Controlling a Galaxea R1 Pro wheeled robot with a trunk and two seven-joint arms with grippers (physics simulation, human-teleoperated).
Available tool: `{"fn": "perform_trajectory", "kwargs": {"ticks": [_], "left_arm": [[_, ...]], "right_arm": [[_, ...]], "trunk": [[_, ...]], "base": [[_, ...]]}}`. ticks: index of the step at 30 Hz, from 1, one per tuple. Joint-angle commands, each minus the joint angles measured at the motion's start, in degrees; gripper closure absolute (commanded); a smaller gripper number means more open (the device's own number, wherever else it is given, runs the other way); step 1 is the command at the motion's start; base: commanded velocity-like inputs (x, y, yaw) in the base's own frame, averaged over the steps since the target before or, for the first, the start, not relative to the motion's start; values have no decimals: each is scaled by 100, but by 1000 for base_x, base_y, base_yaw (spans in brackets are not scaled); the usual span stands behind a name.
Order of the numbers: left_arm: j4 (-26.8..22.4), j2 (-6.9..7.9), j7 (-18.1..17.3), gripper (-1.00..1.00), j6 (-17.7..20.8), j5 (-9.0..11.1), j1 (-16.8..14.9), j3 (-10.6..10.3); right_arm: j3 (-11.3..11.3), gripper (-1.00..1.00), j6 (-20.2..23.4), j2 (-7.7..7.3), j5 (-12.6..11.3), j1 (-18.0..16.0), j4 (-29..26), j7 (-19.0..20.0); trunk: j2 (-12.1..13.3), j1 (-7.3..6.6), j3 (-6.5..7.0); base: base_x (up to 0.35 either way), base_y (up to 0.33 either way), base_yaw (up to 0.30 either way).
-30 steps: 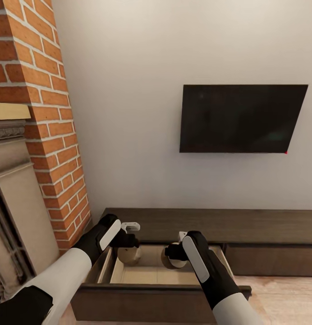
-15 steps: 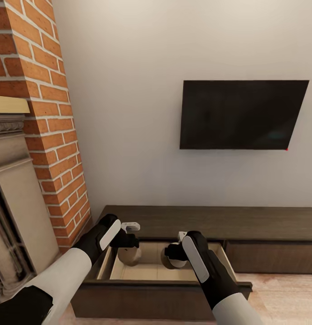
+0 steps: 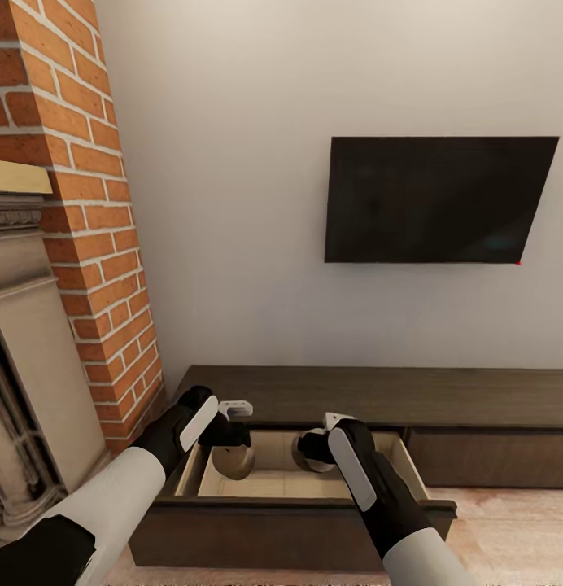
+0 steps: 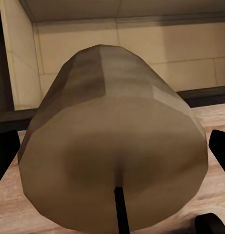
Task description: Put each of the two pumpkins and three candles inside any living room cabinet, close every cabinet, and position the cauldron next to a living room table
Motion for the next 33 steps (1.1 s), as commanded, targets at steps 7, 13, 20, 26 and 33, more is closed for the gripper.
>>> {"fn": "perform_trajectory", "kwargs": {"ticks": [7, 13, 20, 26, 33], "left_arm": [[-13, 3, 58, 100, 6, 54, -5, -21], [-14, 9, 37, 100, 4, 54, -5, -21], [-10, 11, 20, 100, 4, 54, -5, -21], [-13, 6, 18, 100, 4, 54, -5, -21], [-14, 4, 17, 100, 4, 54, -5, -21]], "right_arm": [[8, 100, -136, 3, -71, -6, 75, -59], [8, 100, -138, 18, -71, -6, 87, -59], [8, 100, -138, 18, -74, -6, 90, -60], [8, 100, -138, 18, -73, -6, 90, -60], [9, 100, -138, 18, -74, -6, 90, -60]], "trunk": [[-286, 154, -132], [-366, 198, -168], [-366, 198, -168], [-366, 198, -168], [-366, 198, -168]], "base": [[0, 0, 0], [0, 0, 0], [78, 18, 0], [89, 24, 0], [153, 3, 0]]}}
